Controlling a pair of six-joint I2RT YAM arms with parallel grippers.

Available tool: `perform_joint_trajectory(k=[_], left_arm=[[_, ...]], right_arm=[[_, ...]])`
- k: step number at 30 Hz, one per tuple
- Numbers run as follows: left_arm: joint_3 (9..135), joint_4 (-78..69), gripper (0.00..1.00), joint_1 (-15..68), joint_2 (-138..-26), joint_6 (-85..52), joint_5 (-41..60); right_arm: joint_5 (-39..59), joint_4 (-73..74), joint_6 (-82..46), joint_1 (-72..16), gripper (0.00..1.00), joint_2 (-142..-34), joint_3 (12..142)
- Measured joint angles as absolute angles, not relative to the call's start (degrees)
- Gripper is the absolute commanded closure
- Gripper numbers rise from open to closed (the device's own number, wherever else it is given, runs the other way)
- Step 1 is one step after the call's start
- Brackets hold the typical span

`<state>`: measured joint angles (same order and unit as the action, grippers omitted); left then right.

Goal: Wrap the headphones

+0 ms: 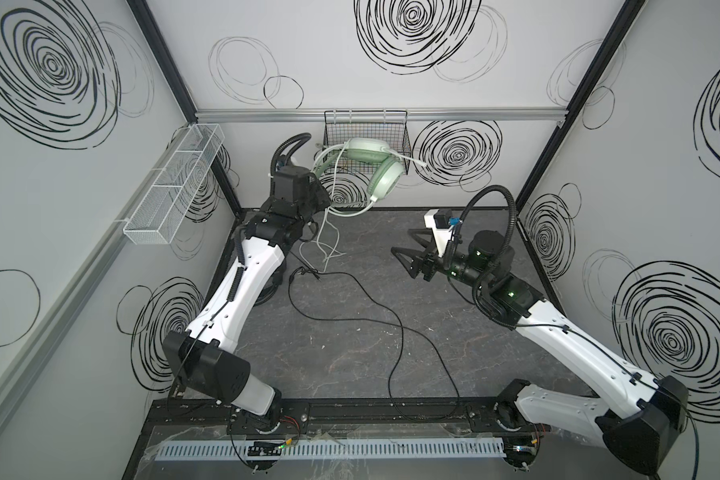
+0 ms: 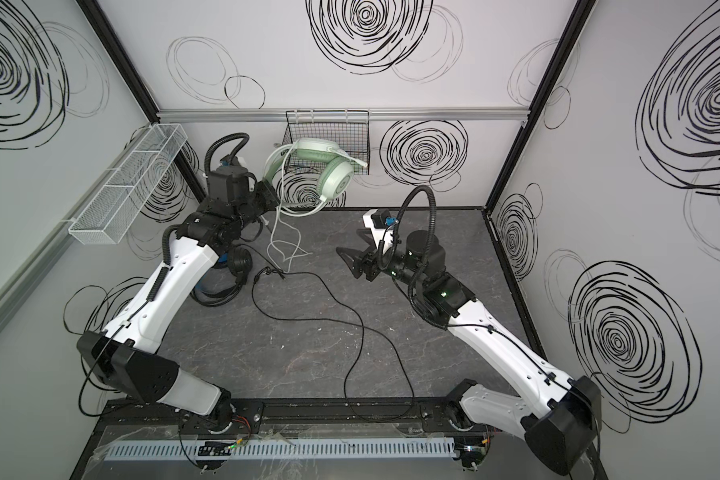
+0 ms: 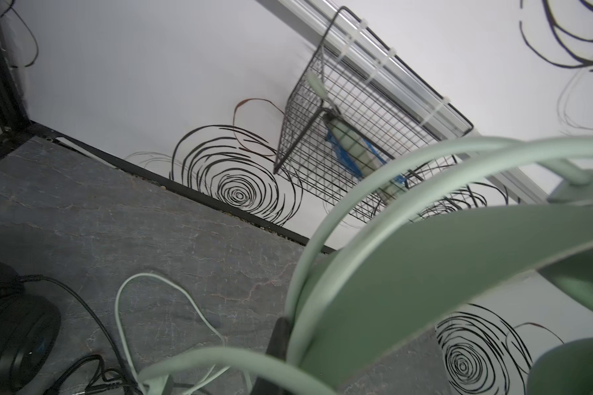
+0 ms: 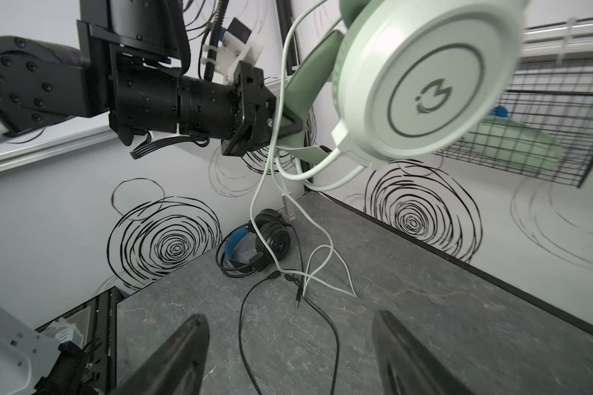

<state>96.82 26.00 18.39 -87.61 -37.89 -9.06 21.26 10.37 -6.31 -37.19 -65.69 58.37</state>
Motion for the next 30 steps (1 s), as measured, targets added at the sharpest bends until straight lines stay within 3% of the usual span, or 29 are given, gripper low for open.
perform_joint_trajectory(k=[5,9,19,30], left_arm=[[97.1,29.2,1.00,22.9,-86.7,-38.0,-9.1],[97.2,30.6,1.00,25.6,-86.5,-39.0,-8.1],[101.8,32.9,1.00,27.0,-86.3,-42.9,-4.6],[103.5,32.1,1.00,29.8,-86.0,-47.6,-0.5]], right_arm=[[26.8,18.3,-7.7,-35.7,0.26,-67.4,54.3],[29.7,23.3,-9.9,-34.1,0.17,-68.9,51.2],[32.5,32.2,-12.9,-33.3,0.09,-70.6,47.5],[33.4,37.6,-13.7,-35.0,0.07,-78.5,49.7]])
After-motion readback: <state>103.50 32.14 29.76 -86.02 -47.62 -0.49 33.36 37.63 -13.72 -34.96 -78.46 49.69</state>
